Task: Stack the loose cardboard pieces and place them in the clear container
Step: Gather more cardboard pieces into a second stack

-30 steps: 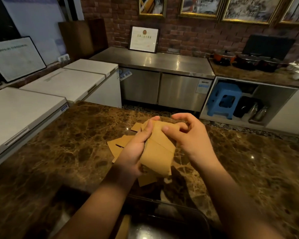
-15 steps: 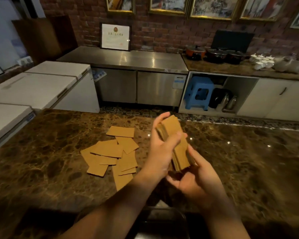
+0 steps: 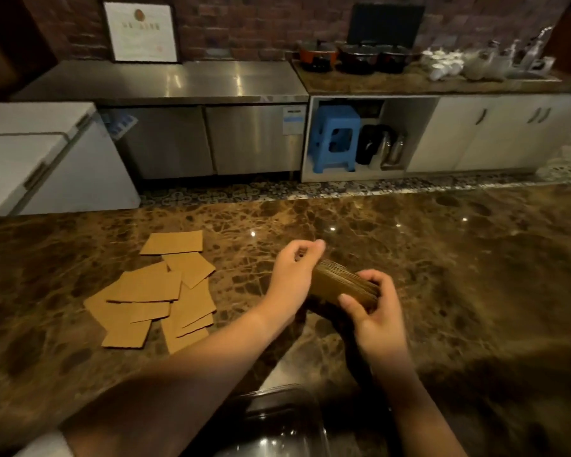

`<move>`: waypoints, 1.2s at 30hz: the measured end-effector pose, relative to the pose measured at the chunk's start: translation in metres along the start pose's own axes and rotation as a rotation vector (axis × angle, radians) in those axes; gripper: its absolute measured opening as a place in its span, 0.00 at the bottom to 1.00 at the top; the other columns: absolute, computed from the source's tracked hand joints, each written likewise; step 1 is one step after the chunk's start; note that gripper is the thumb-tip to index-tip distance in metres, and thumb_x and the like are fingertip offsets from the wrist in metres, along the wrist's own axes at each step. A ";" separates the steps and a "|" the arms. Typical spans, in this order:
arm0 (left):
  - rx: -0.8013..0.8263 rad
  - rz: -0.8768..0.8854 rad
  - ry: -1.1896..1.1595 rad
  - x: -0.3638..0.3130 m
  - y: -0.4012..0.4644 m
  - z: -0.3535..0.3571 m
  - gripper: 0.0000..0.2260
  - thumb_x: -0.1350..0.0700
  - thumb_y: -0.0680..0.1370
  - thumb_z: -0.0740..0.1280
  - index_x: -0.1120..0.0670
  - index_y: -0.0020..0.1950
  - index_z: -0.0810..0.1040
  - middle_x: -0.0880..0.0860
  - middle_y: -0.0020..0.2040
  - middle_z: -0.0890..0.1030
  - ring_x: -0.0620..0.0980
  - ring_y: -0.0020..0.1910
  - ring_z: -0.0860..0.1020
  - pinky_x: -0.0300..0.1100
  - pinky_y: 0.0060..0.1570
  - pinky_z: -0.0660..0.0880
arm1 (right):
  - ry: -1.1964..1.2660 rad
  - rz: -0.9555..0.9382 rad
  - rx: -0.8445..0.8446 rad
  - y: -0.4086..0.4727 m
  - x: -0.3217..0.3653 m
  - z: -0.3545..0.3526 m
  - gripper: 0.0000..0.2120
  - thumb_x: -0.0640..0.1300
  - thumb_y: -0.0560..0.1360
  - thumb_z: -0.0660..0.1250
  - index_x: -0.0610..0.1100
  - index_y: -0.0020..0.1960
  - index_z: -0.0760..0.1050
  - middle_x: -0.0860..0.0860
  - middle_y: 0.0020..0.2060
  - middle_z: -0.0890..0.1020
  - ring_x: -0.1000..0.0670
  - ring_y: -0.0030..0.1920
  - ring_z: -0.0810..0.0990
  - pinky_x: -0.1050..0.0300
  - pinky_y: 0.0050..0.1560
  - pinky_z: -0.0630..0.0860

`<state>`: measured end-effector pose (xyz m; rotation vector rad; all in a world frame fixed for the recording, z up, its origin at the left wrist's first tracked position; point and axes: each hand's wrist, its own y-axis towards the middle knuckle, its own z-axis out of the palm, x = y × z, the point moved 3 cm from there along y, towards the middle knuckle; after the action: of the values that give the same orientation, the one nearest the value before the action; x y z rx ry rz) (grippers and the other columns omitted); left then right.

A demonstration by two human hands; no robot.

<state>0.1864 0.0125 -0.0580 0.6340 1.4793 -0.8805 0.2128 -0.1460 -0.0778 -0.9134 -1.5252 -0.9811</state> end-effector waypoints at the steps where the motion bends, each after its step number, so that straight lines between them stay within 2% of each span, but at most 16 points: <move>1: -0.041 -0.002 0.012 0.007 0.004 0.000 0.10 0.47 0.79 0.67 0.52 0.44 0.81 0.51 0.43 0.83 0.47 0.41 0.81 0.44 0.44 0.76 | 0.020 0.028 0.010 0.001 -0.006 0.003 0.24 0.33 0.75 0.71 0.64 0.51 0.73 0.50 0.51 0.81 0.46 0.51 0.83 0.49 0.47 0.83; 2: -0.071 0.002 0.015 0.014 0.007 0.000 0.11 0.51 0.81 0.65 0.52 0.40 0.80 0.50 0.39 0.81 0.46 0.37 0.80 0.45 0.42 0.74 | 0.046 0.052 0.022 0.002 -0.011 0.005 0.23 0.35 0.75 0.72 0.64 0.51 0.73 0.49 0.52 0.80 0.46 0.52 0.83 0.50 0.47 0.82; 4: -0.081 0.014 0.001 0.027 0.012 -0.001 0.14 0.56 0.82 0.63 0.51 0.36 0.79 0.48 0.34 0.80 0.43 0.32 0.78 0.41 0.37 0.74 | 0.138 0.104 0.019 0.002 -0.019 0.012 0.15 0.44 0.73 0.73 0.61 0.51 0.74 0.46 0.53 0.80 0.47 0.52 0.83 0.52 0.47 0.82; 6: -0.054 0.034 -0.001 0.038 0.013 -0.002 0.17 0.58 0.82 0.63 0.48 0.34 0.79 0.45 0.32 0.81 0.41 0.32 0.79 0.36 0.33 0.74 | 0.227 0.151 -0.069 0.001 -0.028 0.017 0.09 0.55 0.71 0.72 0.56 0.49 0.76 0.46 0.51 0.82 0.47 0.50 0.83 0.50 0.47 0.82; 8: -0.022 0.056 0.039 0.047 0.013 -0.001 0.16 0.59 0.82 0.63 0.48 0.36 0.81 0.44 0.35 0.83 0.40 0.35 0.80 0.33 0.34 0.75 | 0.230 0.145 -0.223 0.002 -0.035 0.018 0.02 0.53 0.76 0.68 0.57 0.46 0.77 0.53 0.45 0.84 0.53 0.46 0.83 0.59 0.42 0.81; 10: 0.004 0.072 0.026 0.054 0.011 -0.002 0.11 0.58 0.82 0.63 0.47 0.44 0.81 0.46 0.41 0.85 0.42 0.41 0.82 0.35 0.40 0.77 | 0.196 0.113 -0.312 0.001 -0.038 0.020 0.10 0.46 0.81 0.65 0.62 0.48 0.77 0.58 0.45 0.83 0.60 0.45 0.83 0.65 0.41 0.79; 12: 0.022 0.117 -0.016 0.056 0.012 -0.003 0.07 0.58 0.81 0.64 0.46 0.52 0.79 0.48 0.48 0.85 0.45 0.48 0.83 0.39 0.47 0.79 | 0.168 0.103 -0.344 0.001 -0.039 0.021 0.15 0.43 0.82 0.63 0.65 0.54 0.76 0.55 0.51 0.83 0.60 0.50 0.83 0.66 0.44 0.79; 15: 0.046 0.132 -0.021 0.054 0.015 0.000 0.10 0.61 0.82 0.62 0.47 0.56 0.77 0.51 0.55 0.83 0.46 0.54 0.81 0.44 0.56 0.77 | 0.199 0.114 -0.362 0.008 -0.039 0.023 0.18 0.39 0.82 0.62 0.62 0.57 0.78 0.54 0.57 0.82 0.59 0.57 0.81 0.67 0.48 0.78; 17: 0.080 0.063 -0.113 0.052 0.015 0.005 0.10 0.60 0.83 0.60 0.49 0.57 0.78 0.56 0.56 0.84 0.50 0.53 0.82 0.44 0.52 0.79 | 0.313 0.149 -0.376 0.013 -0.041 0.023 0.17 0.36 0.82 0.60 0.56 0.58 0.79 0.52 0.56 0.83 0.57 0.57 0.82 0.66 0.48 0.78; 18: 0.084 0.037 -0.154 0.052 0.016 0.005 0.09 0.58 0.83 0.61 0.49 0.57 0.80 0.57 0.56 0.84 0.50 0.53 0.83 0.42 0.49 0.79 | 0.364 0.165 -0.372 0.014 -0.042 0.022 0.15 0.37 0.82 0.60 0.53 0.59 0.79 0.52 0.55 0.84 0.56 0.56 0.83 0.65 0.48 0.79; 20: 0.081 0.033 -0.165 0.050 0.016 0.004 0.10 0.54 0.83 0.60 0.50 0.58 0.80 0.56 0.56 0.85 0.49 0.53 0.83 0.38 0.47 0.79 | 0.437 0.183 -0.355 0.015 -0.041 0.022 0.13 0.46 0.81 0.60 0.50 0.62 0.78 0.53 0.55 0.86 0.56 0.57 0.83 0.63 0.47 0.80; 23: 0.047 0.072 -0.113 0.044 0.016 0.006 0.09 0.54 0.85 0.59 0.51 0.59 0.78 0.54 0.54 0.86 0.47 0.53 0.83 0.41 0.51 0.78 | 0.483 0.177 -0.320 0.013 -0.038 0.021 0.17 0.59 0.77 0.61 0.57 0.62 0.78 0.53 0.59 0.84 0.54 0.61 0.81 0.61 0.50 0.80; 26: -0.015 0.073 -0.085 0.044 0.014 0.007 0.08 0.57 0.84 0.60 0.49 0.56 0.78 0.54 0.50 0.86 0.52 0.52 0.84 0.51 0.56 0.78 | 0.437 0.168 -0.289 0.011 -0.036 0.021 0.17 0.60 0.76 0.62 0.58 0.62 0.78 0.53 0.60 0.84 0.55 0.59 0.82 0.63 0.47 0.80; 31: -0.036 0.050 -0.071 0.046 0.008 0.003 0.10 0.60 0.84 0.58 0.53 0.56 0.78 0.56 0.47 0.87 0.57 0.51 0.83 0.60 0.60 0.77 | 0.339 0.171 -0.282 0.007 -0.035 0.022 0.17 0.59 0.79 0.58 0.57 0.63 0.76 0.54 0.60 0.83 0.56 0.58 0.82 0.64 0.47 0.80; 33: -0.052 0.089 -0.058 0.040 0.008 0.002 0.11 0.55 0.84 0.57 0.52 0.55 0.79 0.54 0.45 0.87 0.57 0.52 0.83 0.62 0.62 0.74 | 0.323 0.135 -0.291 0.007 -0.031 0.021 0.18 0.60 0.80 0.57 0.56 0.63 0.77 0.53 0.60 0.83 0.56 0.59 0.82 0.65 0.49 0.79; 36: -0.038 0.129 -0.053 0.036 0.007 0.001 0.15 0.45 0.82 0.56 0.47 0.55 0.80 0.52 0.46 0.88 0.56 0.53 0.83 0.60 0.61 0.75 | 0.339 0.112 -0.253 0.007 -0.026 0.020 0.20 0.68 0.77 0.59 0.61 0.62 0.77 0.53 0.62 0.82 0.54 0.62 0.80 0.62 0.52 0.79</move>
<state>0.1892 0.0115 -0.0943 0.6654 1.3881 -0.7621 0.2160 -0.1260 -0.1051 -0.9416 -1.0710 -1.1967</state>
